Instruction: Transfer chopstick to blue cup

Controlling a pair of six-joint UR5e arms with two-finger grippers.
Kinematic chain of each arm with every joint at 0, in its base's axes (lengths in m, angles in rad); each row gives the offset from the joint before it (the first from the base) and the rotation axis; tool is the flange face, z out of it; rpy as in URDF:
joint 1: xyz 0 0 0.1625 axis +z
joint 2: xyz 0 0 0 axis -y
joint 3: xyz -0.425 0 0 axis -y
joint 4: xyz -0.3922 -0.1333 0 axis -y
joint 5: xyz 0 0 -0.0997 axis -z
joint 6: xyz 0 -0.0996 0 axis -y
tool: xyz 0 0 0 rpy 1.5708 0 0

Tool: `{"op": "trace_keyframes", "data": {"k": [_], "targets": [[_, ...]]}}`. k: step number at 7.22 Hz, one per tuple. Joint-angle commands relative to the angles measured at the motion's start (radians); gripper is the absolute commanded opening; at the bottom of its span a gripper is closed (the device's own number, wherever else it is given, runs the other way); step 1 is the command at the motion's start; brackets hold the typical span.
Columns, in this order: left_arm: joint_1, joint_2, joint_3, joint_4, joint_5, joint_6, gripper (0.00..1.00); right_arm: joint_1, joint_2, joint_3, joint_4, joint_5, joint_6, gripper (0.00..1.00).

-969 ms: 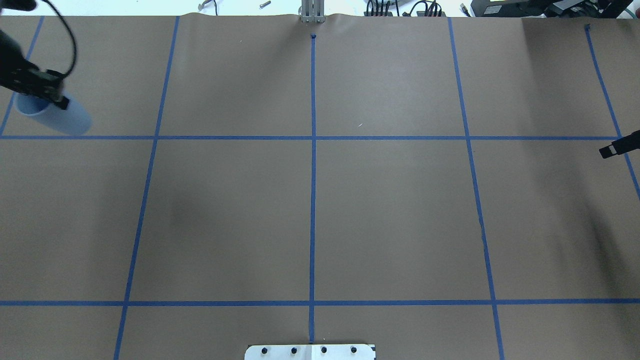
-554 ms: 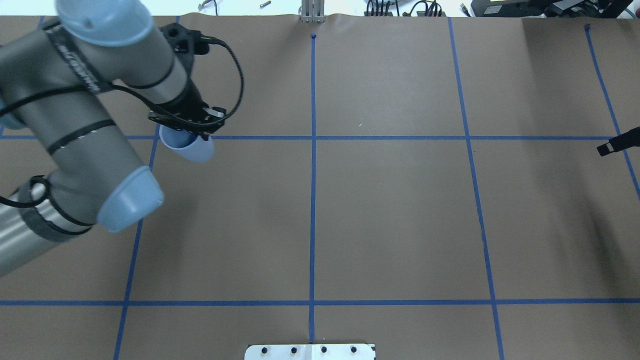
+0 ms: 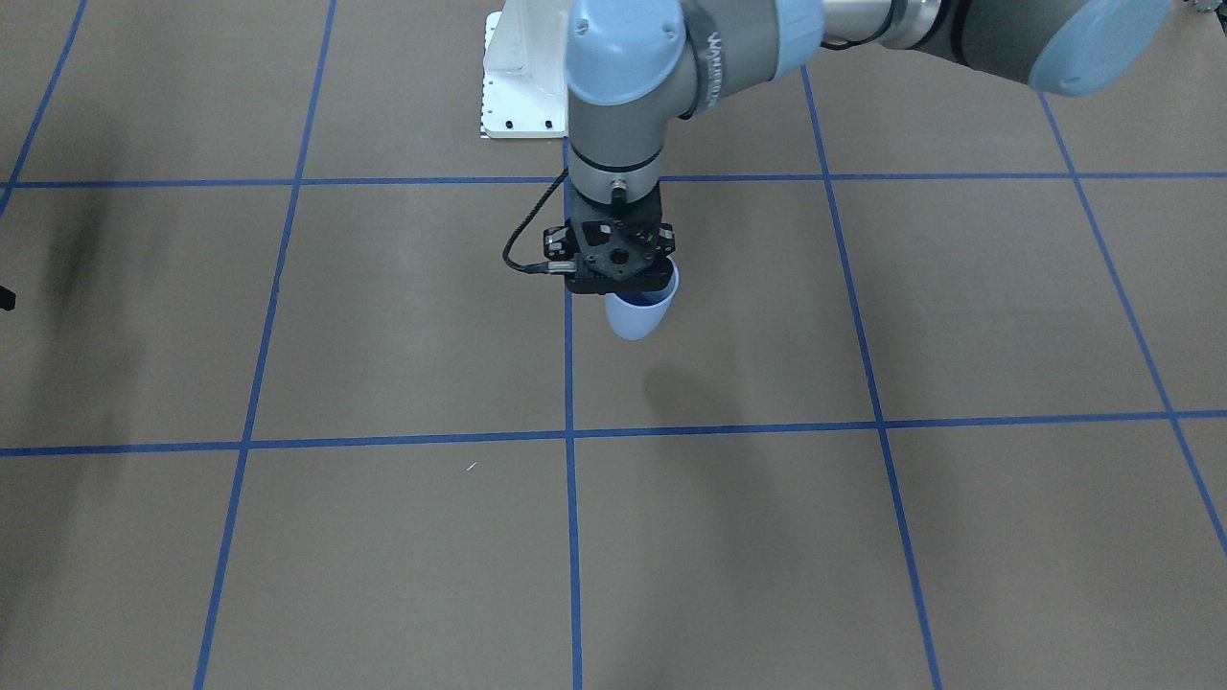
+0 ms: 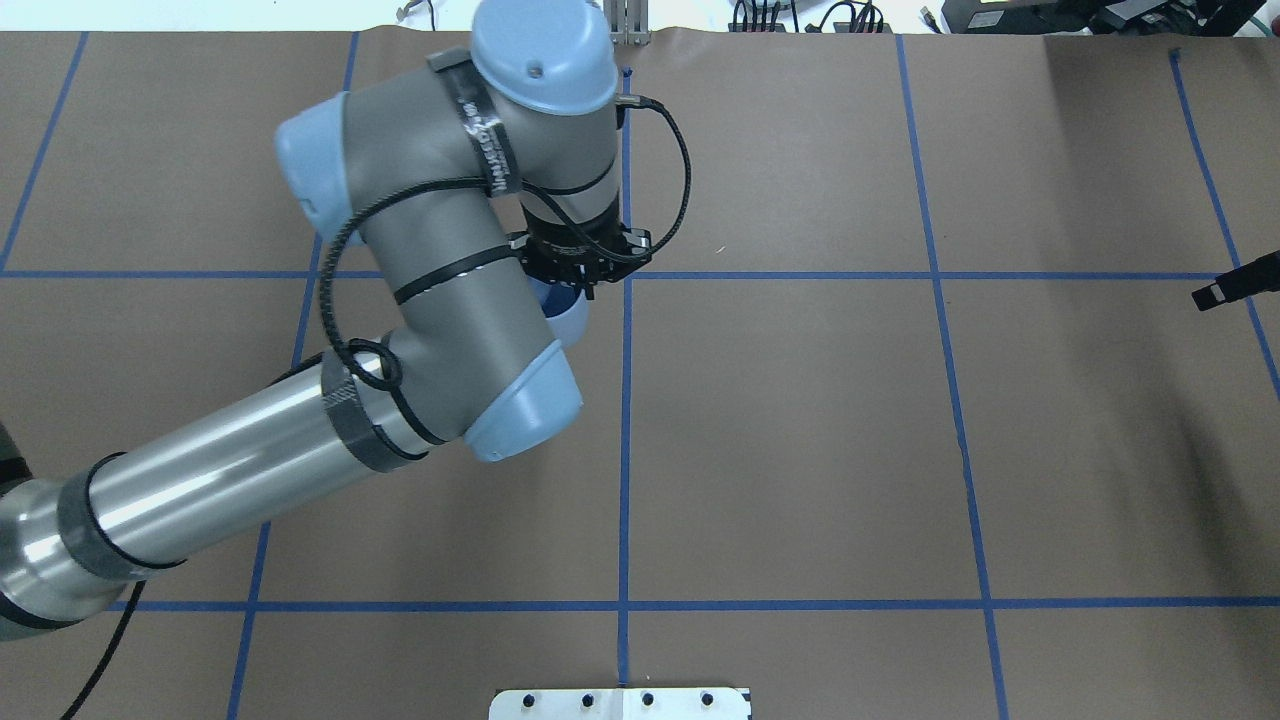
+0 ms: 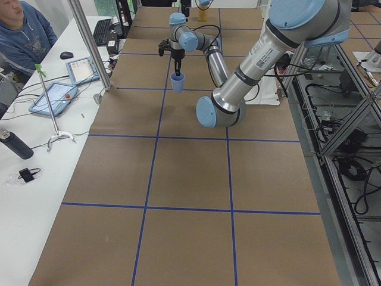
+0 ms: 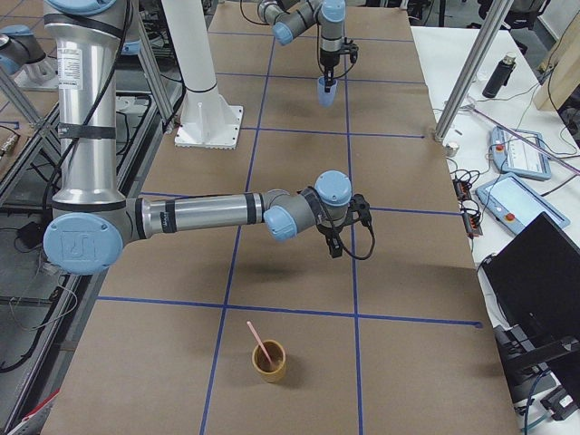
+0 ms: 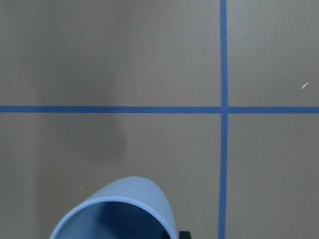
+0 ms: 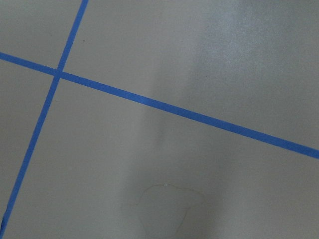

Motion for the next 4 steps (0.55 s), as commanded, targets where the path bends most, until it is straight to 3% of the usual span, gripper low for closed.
{"op": "trace_keyframes", "data": {"k": [1,4], "targets": [[0.059,-0.076,0.135,-0.027,0.001,-0.015,0.0,-0.001,0.002,0.0,0.0,0.0,0.001,1.0],[0.094,-0.071,0.198,-0.117,0.004,-0.053,0.0,-0.003,0.002,0.0,0.0,-0.002,0.001,1.0]]}}
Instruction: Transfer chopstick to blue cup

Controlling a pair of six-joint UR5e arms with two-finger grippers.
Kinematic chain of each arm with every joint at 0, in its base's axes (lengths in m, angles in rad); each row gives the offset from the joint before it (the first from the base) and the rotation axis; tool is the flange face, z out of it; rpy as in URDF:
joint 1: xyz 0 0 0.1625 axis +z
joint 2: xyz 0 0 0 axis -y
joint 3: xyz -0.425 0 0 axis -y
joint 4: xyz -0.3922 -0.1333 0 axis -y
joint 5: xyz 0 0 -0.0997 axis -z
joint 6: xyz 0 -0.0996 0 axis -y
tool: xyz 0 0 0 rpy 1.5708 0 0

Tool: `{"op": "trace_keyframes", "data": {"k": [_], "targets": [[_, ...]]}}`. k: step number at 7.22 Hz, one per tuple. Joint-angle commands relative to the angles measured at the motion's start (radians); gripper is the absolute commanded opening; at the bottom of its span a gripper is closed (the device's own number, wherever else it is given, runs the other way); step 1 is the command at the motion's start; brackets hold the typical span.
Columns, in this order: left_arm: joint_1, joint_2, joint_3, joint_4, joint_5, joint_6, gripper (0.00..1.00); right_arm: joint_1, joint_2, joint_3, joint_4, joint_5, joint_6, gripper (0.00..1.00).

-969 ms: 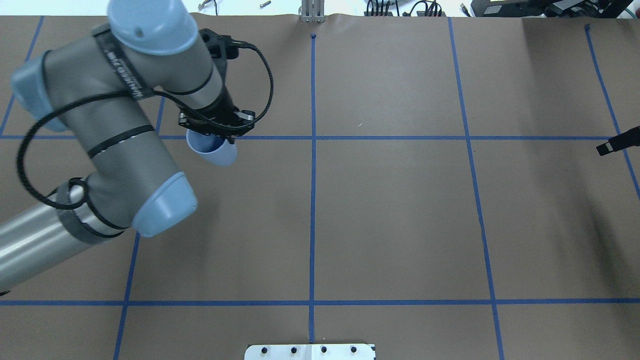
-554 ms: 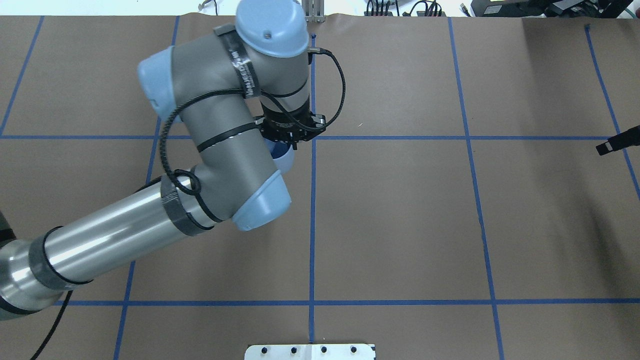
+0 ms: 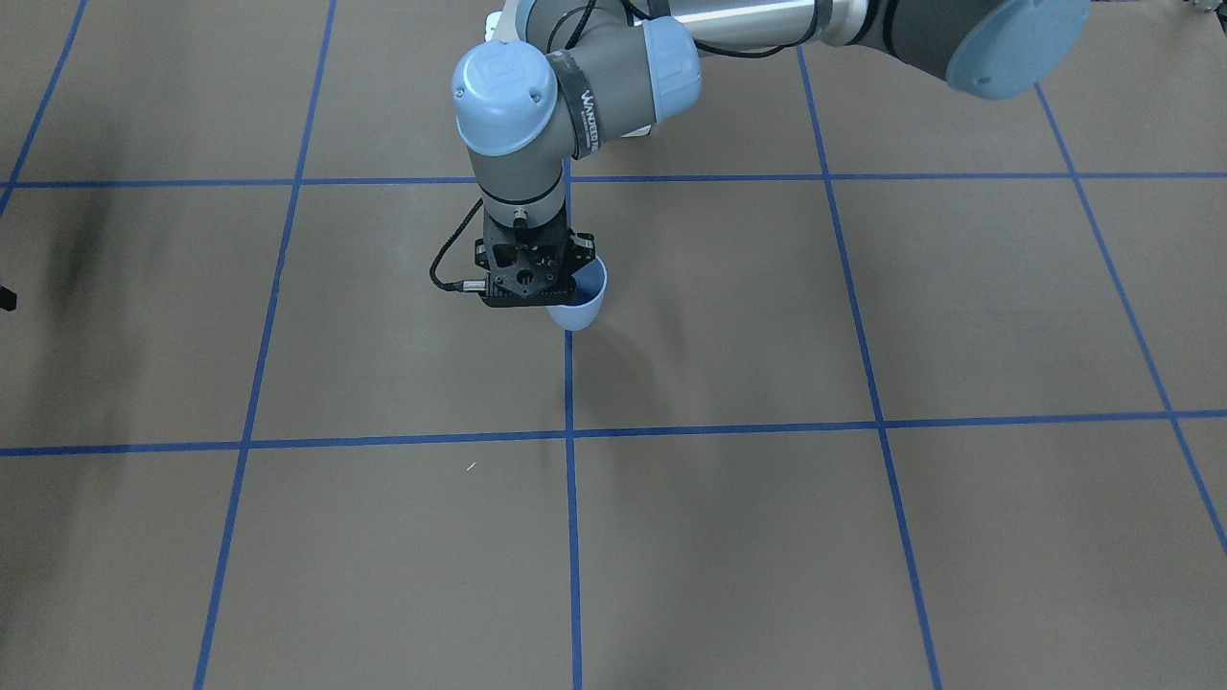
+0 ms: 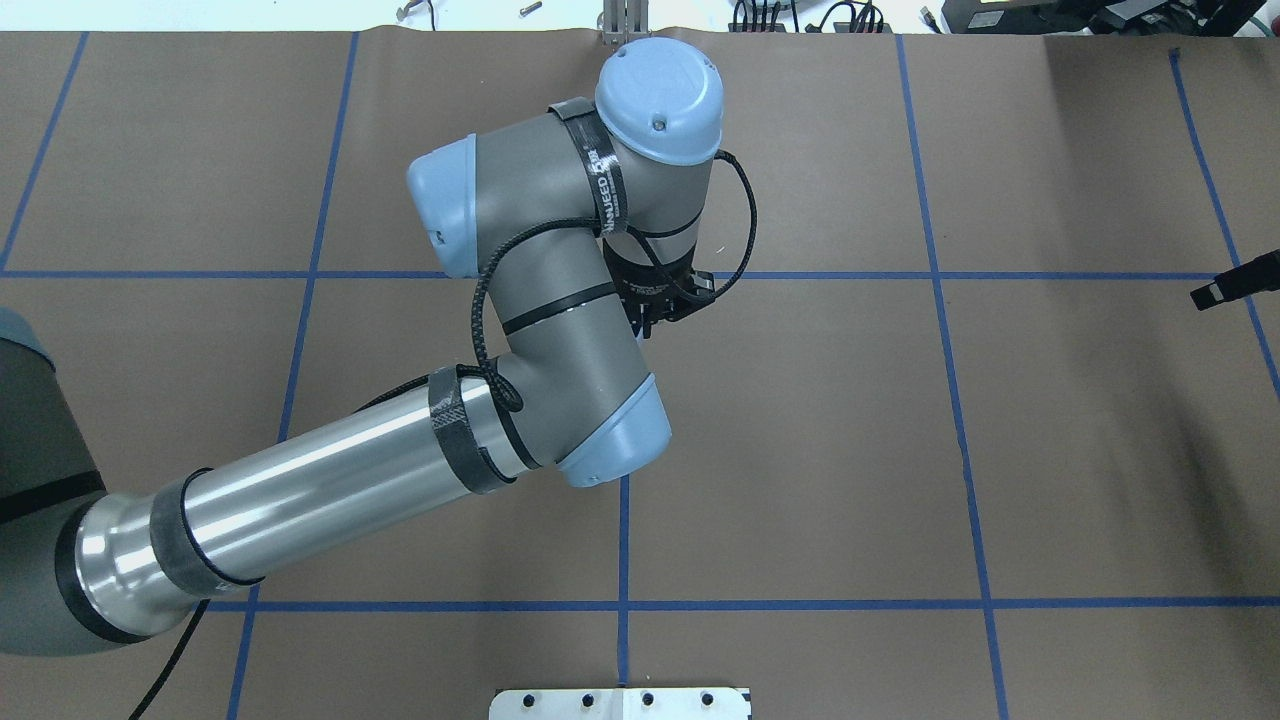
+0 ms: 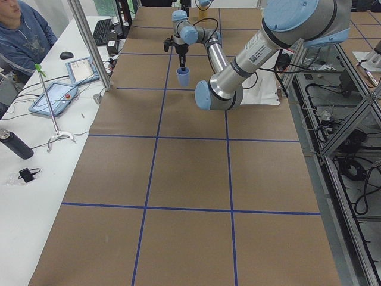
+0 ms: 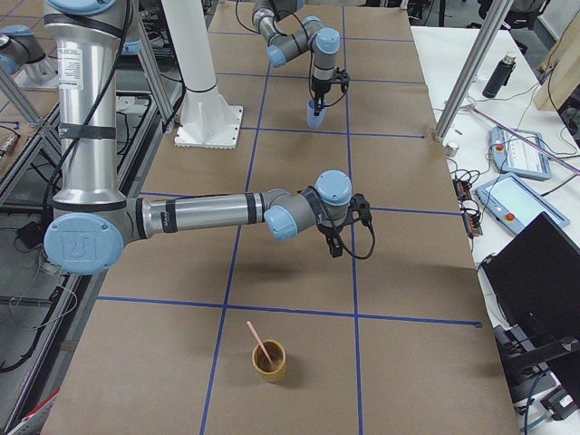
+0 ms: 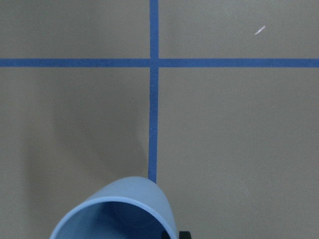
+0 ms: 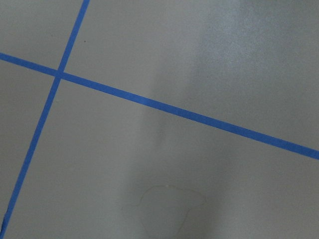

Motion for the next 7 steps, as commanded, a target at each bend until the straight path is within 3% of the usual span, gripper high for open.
{"op": "trace_keyframes", "data": {"k": [1,2,3,4,5,6,7], "targets": [[0.015,0.009,0.02,-0.034,0.0,-0.017,0.0,-0.001,0.005,-0.002,0.0,-0.001,0.0,1.0],[0.017,0.013,0.02,-0.056,0.001,-0.017,0.0,-0.002,0.006,-0.003,0.0,-0.001,0.008,1.0],[0.017,0.013,0.017,-0.059,0.001,-0.014,0.14,-0.002,0.011,-0.008,0.0,-0.001,0.008,1.0],[0.017,0.024,0.016,-0.061,0.004,-0.016,0.66,-0.002,0.012,-0.012,0.0,-0.001,0.008,1.0],[0.017,0.038,0.0,-0.079,0.023,-0.022,0.84,-0.004,0.018,-0.012,0.0,-0.001,0.008,1.0],[0.012,0.064,-0.051,-0.076,0.024,-0.031,0.98,-0.003,0.031,-0.009,0.0,0.0,0.018,1.0],[-0.017,0.126,-0.185,-0.039,0.02,-0.031,0.98,0.002,0.054,0.004,0.002,0.0,0.082,1.0]]}}
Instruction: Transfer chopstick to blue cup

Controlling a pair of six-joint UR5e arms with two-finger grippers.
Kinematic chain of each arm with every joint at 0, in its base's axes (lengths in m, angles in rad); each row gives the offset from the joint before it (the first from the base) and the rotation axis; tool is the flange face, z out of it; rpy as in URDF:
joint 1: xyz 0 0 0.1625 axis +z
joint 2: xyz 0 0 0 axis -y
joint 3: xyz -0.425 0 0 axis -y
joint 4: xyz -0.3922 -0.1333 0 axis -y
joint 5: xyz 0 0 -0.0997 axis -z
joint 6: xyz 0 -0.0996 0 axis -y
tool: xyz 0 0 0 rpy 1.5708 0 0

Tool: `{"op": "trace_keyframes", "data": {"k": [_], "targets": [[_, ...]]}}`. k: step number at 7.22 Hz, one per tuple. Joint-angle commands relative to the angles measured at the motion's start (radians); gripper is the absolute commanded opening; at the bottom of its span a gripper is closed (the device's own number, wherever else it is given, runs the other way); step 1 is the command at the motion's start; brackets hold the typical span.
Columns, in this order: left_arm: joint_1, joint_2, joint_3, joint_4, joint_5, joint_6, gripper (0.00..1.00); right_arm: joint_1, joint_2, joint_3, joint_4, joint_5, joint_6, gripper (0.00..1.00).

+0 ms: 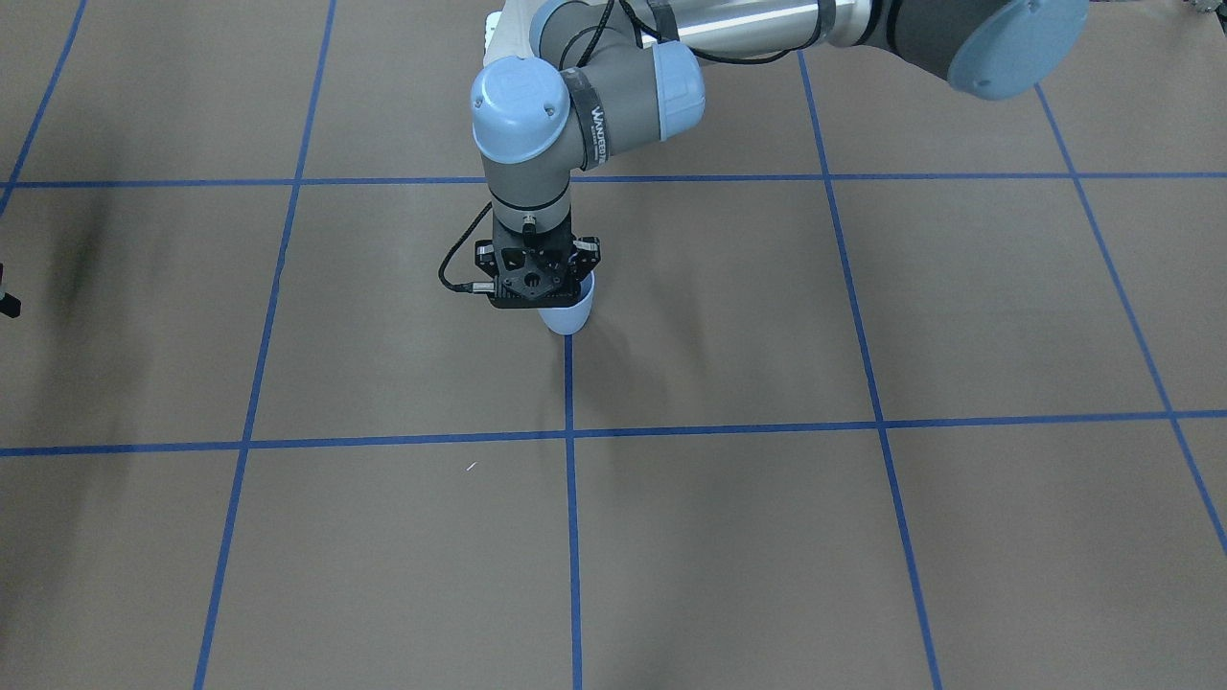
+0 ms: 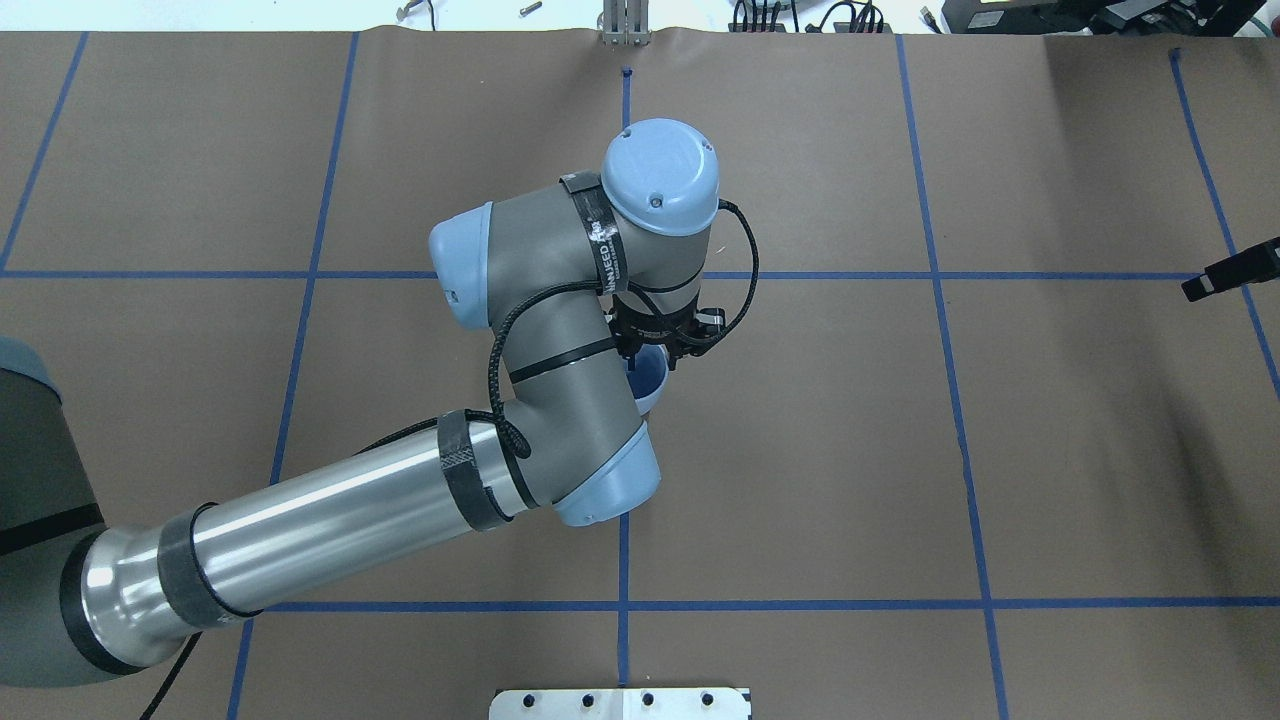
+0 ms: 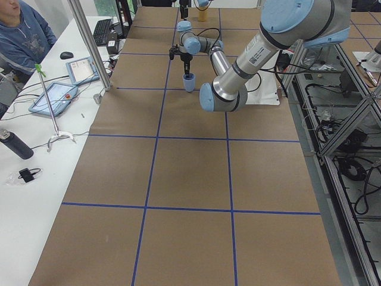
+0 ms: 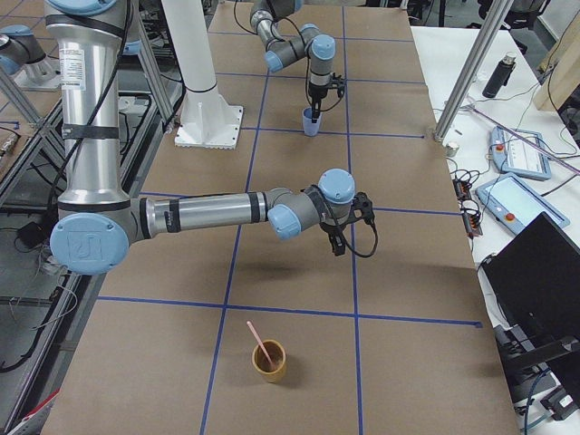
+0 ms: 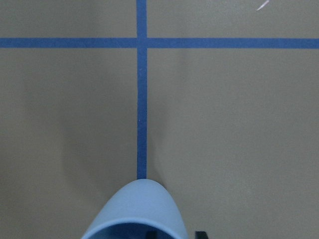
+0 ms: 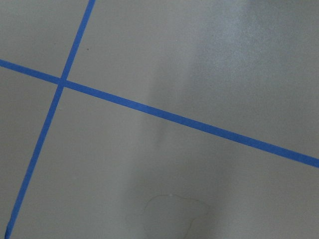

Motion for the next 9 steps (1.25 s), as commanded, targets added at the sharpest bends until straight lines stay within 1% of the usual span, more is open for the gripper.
{"op": "trace_keyframes", "data": {"k": [1,2,3,4,5,6,7,8,9], "targets": [[-0.063,0.139,-0.294,0.103,-0.005,0.01,0.98,0.042,0.024,0.028,-0.017,0.002,0.073,1.0],[-0.097,0.215,-0.404,0.129,-0.007,0.011,0.98,0.107,0.012,0.037,-0.061,0.005,0.072,1.0],[-0.125,0.294,-0.455,0.13,-0.007,0.013,0.98,0.144,-0.015,0.065,-0.086,0.007,0.067,1.0],[-0.161,0.362,-0.498,0.131,-0.01,0.078,0.98,0.184,-0.088,0.099,-0.086,0.007,0.052,1.0],[-0.191,0.395,-0.507,0.131,-0.01,0.146,0.98,0.236,-0.174,0.119,-0.086,0.007,0.002,1.0],[-0.191,0.41,-0.501,0.13,-0.008,0.148,0.98,0.287,-0.251,0.134,-0.088,0.001,-0.031,1.0],[-0.188,0.412,-0.501,0.13,-0.007,0.148,0.98,0.322,-0.302,0.145,-0.089,-0.033,-0.034,1.0],[-0.183,0.412,-0.498,0.13,-0.007,0.142,0.98,0.321,-0.36,0.157,-0.091,-0.147,-0.084,0.97],[-0.185,0.413,-0.501,0.13,-0.005,0.142,0.98,0.326,-0.396,0.168,-0.106,-0.162,-0.101,0.96]]}}
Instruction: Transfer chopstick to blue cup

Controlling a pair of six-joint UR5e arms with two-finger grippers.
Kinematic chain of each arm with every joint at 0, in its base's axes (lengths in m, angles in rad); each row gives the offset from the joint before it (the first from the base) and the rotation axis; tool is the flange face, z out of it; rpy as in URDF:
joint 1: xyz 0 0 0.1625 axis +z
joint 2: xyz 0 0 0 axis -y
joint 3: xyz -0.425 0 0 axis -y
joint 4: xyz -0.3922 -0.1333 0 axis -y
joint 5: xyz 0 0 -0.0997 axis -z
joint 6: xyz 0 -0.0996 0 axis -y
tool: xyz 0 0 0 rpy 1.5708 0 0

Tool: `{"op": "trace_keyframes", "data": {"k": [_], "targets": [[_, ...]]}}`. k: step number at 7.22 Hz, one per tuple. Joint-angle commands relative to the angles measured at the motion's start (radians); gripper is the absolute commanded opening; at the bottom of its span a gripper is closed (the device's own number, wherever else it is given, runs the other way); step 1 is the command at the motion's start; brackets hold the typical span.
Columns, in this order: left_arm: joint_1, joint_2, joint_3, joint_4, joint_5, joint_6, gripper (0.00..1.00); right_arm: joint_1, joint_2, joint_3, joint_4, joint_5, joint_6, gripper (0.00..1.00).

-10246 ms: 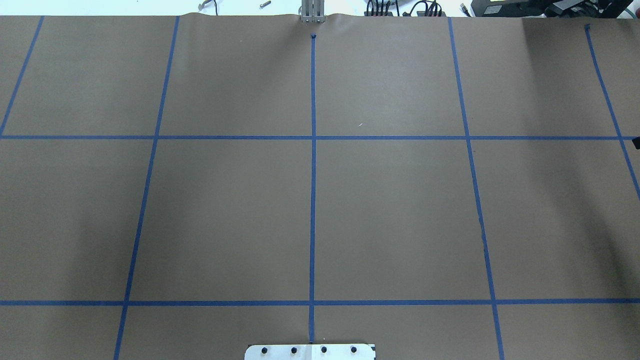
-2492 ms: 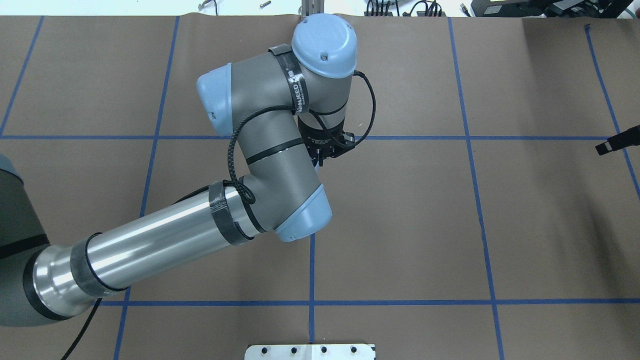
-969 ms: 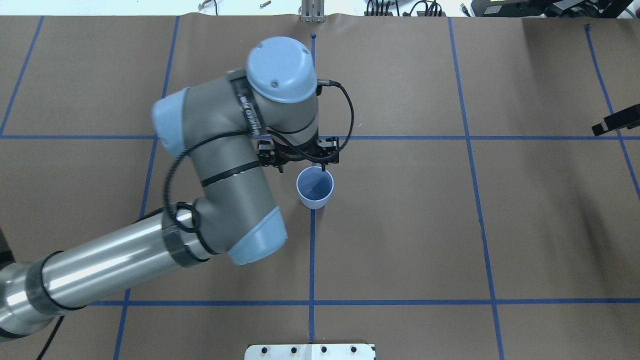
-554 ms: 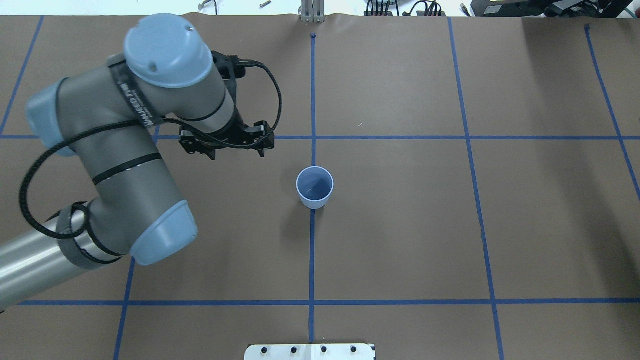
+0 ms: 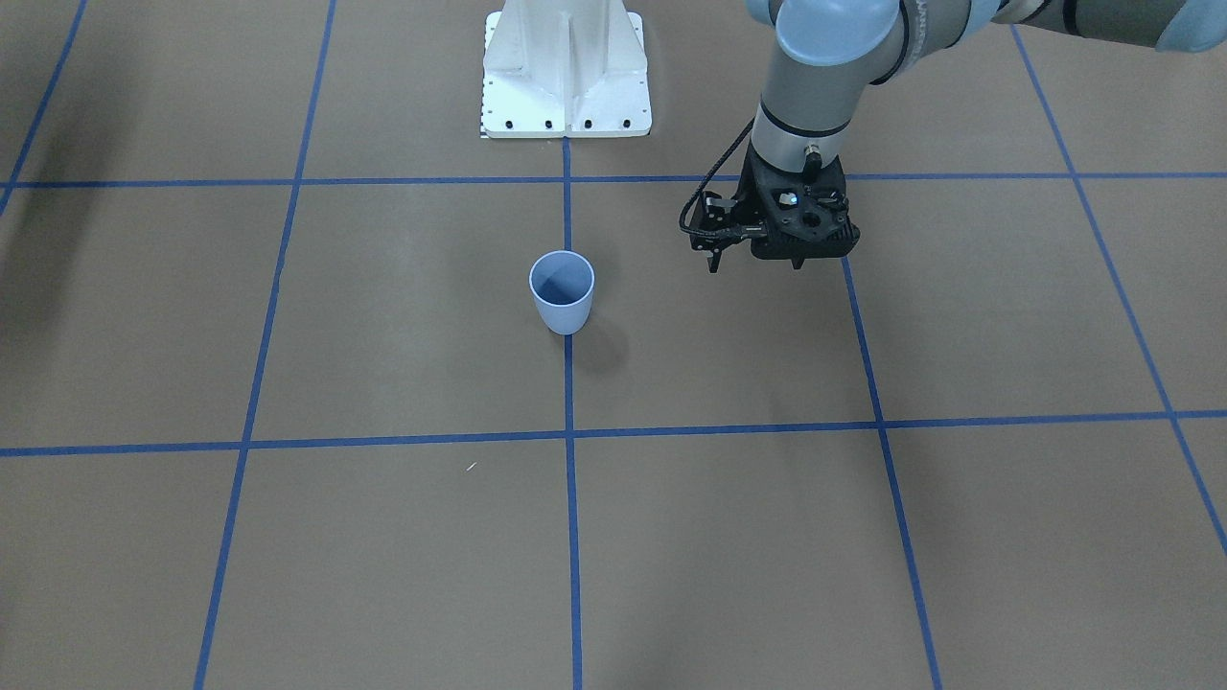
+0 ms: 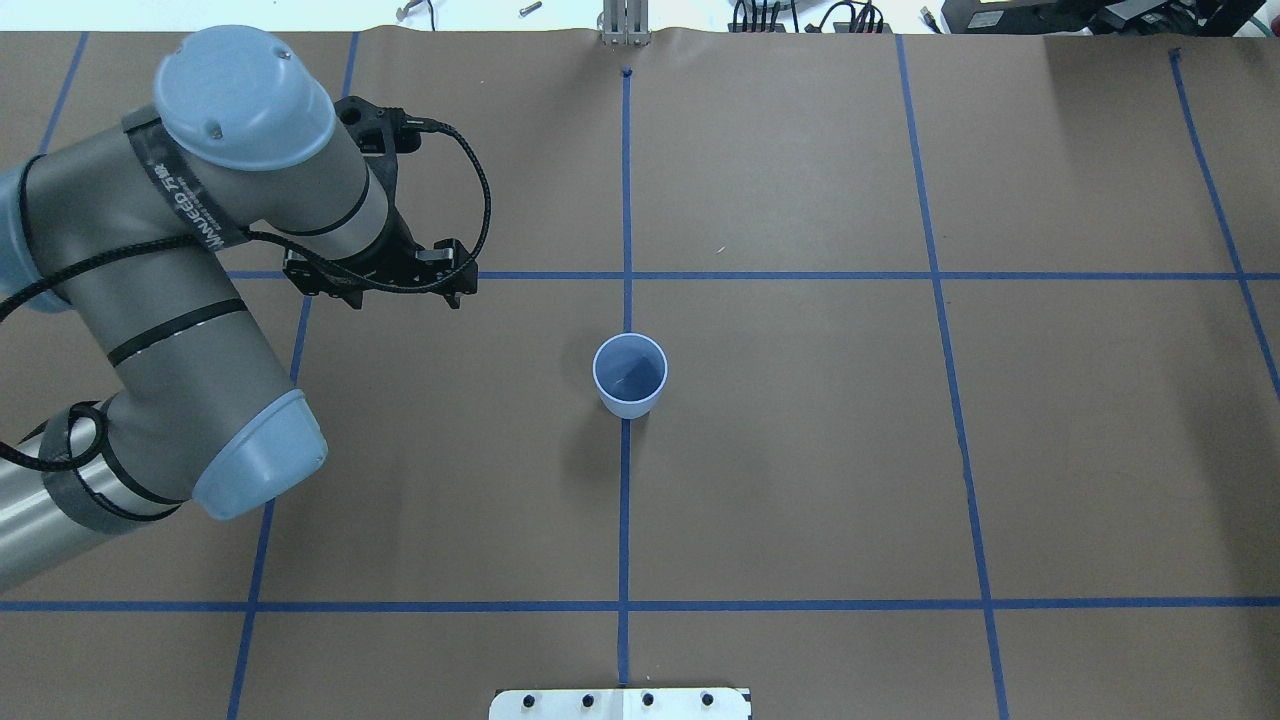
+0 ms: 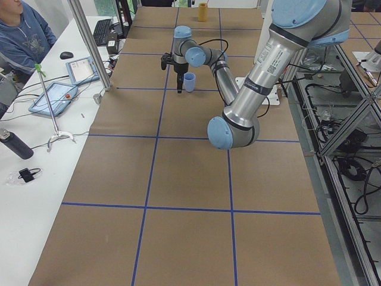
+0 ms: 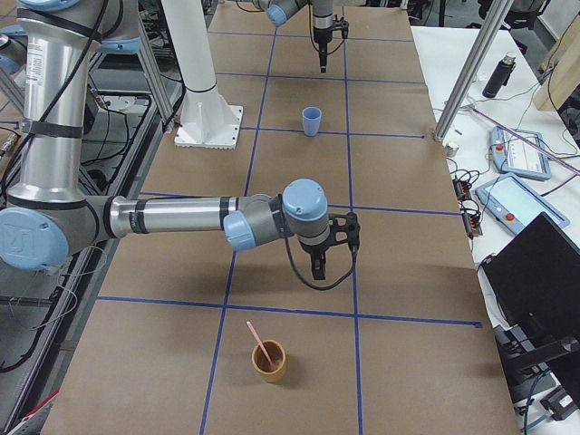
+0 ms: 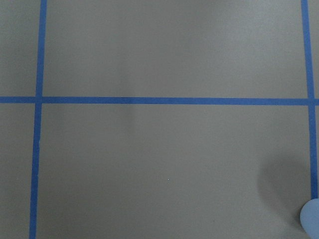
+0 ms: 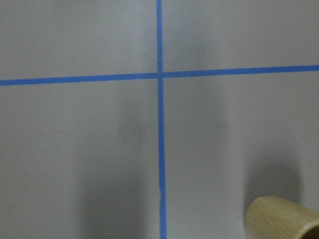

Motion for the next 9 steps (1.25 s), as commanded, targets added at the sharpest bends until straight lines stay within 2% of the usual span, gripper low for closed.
{"op": "trace_keyframes", "data": {"k": [1,2,4,6,8,9], "targets": [[0.0,0.003,0.002,0.0,0.004,-0.001,0.98,0.011,-0.066,0.083,-0.124,-0.066,-0.045,0.94],[0.0,0.003,0.005,0.0,0.004,-0.003,0.98,0.046,-0.062,0.129,-0.234,-0.094,-0.127,0.94],[0.0,0.015,0.005,-0.002,0.006,-0.01,0.98,0.039,-0.064,0.118,-0.261,-0.239,-0.175,0.88],[0.002,0.021,0.005,-0.003,0.009,-0.009,0.98,0.038,-0.05,0.07,-0.26,-0.233,-0.18,0.84],[0.002,0.023,0.005,-0.003,0.011,-0.009,0.98,0.036,-0.048,0.061,-0.261,-0.166,-0.167,0.84],[0.003,0.032,0.003,-0.003,0.011,-0.009,0.98,0.01,-0.048,0.061,-0.26,-0.178,-0.169,0.83]]}}
